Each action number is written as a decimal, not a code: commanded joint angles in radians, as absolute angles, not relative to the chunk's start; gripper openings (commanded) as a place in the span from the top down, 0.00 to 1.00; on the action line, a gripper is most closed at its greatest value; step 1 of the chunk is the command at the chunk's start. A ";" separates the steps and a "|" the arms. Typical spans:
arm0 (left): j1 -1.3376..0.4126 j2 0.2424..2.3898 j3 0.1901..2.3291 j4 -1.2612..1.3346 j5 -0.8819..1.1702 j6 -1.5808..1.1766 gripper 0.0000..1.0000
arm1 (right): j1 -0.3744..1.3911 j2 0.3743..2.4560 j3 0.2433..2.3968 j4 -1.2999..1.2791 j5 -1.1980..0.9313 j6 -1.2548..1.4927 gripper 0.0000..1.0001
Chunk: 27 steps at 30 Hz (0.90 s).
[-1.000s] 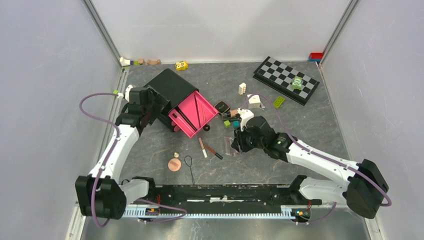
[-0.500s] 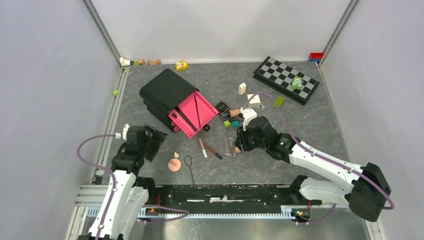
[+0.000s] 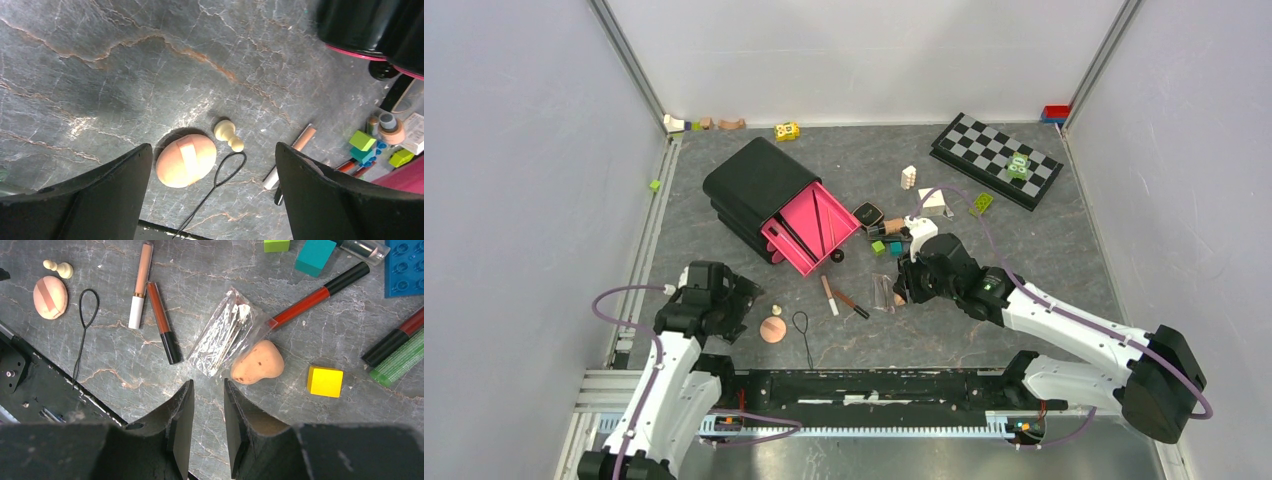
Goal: Organize the makeup
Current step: Pick up the makeup tool from the center of the board.
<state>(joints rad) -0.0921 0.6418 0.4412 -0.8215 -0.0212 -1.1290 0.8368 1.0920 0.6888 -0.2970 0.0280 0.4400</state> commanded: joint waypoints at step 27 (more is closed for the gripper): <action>-0.055 0.799 0.499 -0.907 0.004 -1.029 0.11 | 0.837 1.065 0.657 -0.293 0.065 0.424 0.64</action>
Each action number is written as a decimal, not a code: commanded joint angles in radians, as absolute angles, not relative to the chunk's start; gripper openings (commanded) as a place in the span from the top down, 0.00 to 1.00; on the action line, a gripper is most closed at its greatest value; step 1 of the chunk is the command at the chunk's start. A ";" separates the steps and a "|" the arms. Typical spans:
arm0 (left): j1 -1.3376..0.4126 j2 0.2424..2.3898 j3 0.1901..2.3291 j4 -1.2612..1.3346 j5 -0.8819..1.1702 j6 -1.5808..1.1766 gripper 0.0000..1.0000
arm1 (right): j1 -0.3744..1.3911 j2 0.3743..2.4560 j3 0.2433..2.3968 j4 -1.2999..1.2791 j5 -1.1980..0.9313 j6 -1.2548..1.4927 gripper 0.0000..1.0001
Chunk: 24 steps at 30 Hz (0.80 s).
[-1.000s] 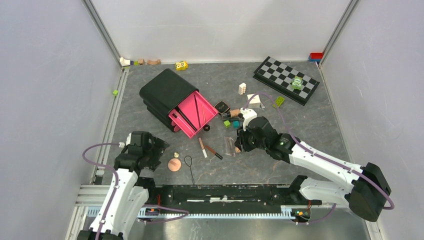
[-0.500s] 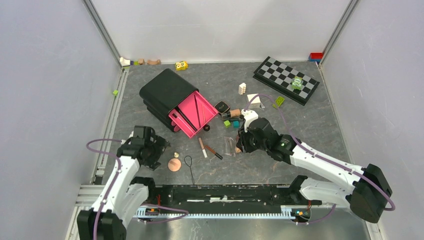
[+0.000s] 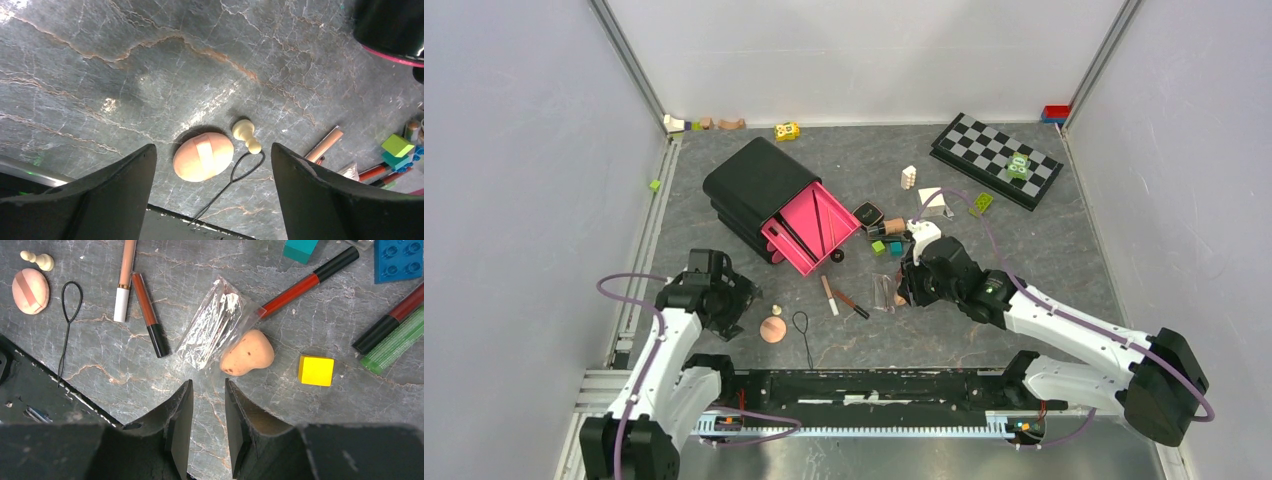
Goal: Organize the makeup
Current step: Pick up the makeup tool from the center of the board.
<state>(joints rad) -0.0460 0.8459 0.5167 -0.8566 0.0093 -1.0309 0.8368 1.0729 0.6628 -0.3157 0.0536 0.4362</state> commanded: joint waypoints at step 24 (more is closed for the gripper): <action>-0.292 0.995 0.527 -0.911 -0.087 -1.026 0.49 | 0.837 1.058 0.659 -0.291 0.057 0.438 0.64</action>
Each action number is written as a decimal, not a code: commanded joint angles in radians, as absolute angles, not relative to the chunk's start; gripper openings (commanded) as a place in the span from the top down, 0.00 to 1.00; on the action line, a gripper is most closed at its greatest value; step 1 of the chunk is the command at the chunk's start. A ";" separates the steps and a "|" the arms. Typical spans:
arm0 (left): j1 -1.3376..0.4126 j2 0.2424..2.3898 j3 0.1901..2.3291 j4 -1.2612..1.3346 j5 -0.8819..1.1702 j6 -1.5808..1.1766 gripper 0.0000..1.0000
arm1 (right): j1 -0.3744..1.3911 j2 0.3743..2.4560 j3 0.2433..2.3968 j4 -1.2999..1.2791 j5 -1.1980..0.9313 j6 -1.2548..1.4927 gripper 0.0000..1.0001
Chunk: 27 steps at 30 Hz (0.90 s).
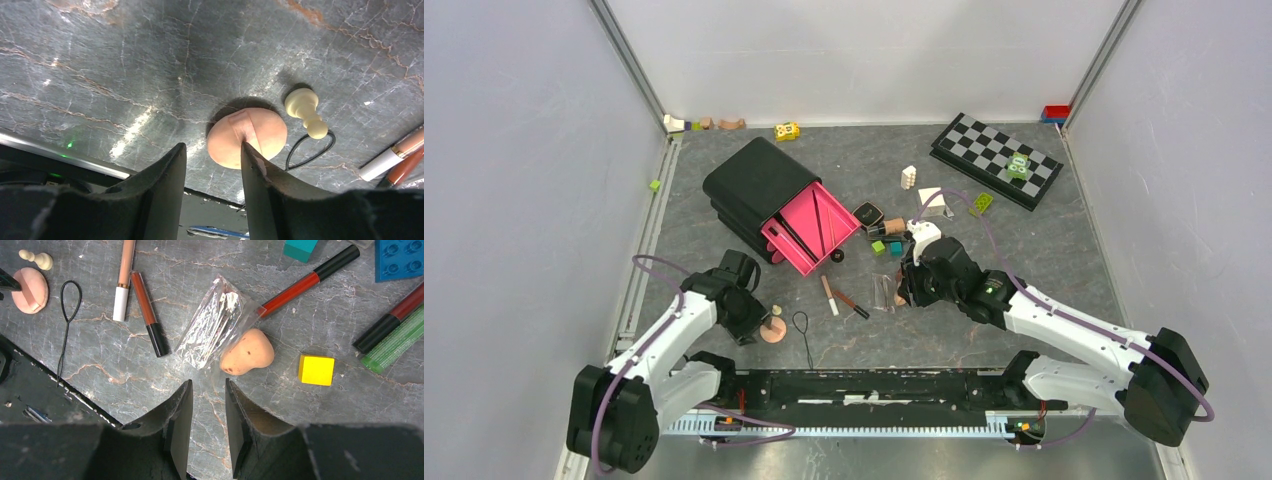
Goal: Organize the makeup
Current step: Pick up the makeup tool from the center of the board.
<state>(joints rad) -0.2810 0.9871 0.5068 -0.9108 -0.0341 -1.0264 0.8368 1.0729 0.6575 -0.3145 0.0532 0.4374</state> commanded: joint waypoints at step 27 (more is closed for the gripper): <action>-0.311 0.797 0.573 -1.058 -0.195 -1.160 0.98 | 0.836 1.049 0.677 -0.315 0.072 0.434 0.63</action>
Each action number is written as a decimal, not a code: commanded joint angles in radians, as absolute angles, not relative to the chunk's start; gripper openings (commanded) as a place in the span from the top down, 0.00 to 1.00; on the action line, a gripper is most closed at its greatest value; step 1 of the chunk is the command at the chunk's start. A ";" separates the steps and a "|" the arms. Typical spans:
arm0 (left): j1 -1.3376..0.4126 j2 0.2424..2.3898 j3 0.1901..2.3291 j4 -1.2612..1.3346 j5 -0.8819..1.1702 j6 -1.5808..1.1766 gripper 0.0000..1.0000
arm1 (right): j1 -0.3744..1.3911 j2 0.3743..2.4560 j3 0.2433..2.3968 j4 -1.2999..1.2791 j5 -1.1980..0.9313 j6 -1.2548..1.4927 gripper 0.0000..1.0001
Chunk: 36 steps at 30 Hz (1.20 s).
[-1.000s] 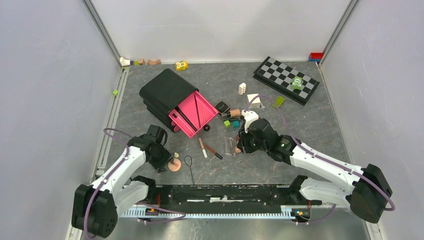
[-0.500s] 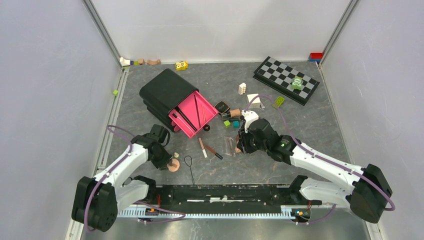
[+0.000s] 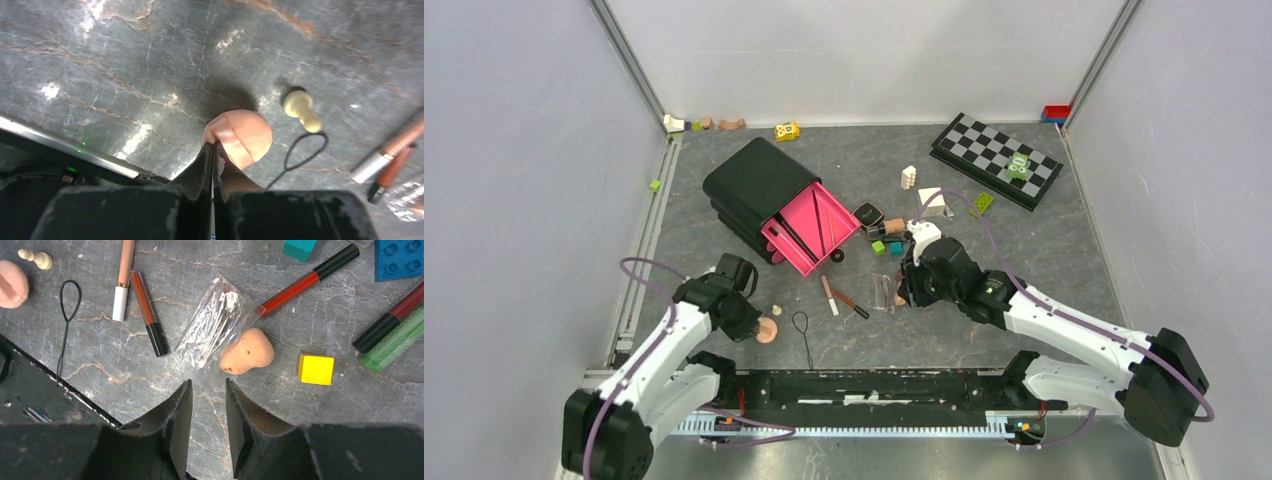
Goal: Organize the makeup
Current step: Pick up the makeup tool from the center of the board, then pick up the makeup brush from the drawer.
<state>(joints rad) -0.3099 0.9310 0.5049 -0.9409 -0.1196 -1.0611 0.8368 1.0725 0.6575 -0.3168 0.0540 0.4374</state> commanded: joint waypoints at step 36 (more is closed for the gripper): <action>-0.509 1.256 1.366 -0.877 -0.288 -0.702 0.98 | 0.836 0.984 0.665 -0.365 0.198 0.451 0.63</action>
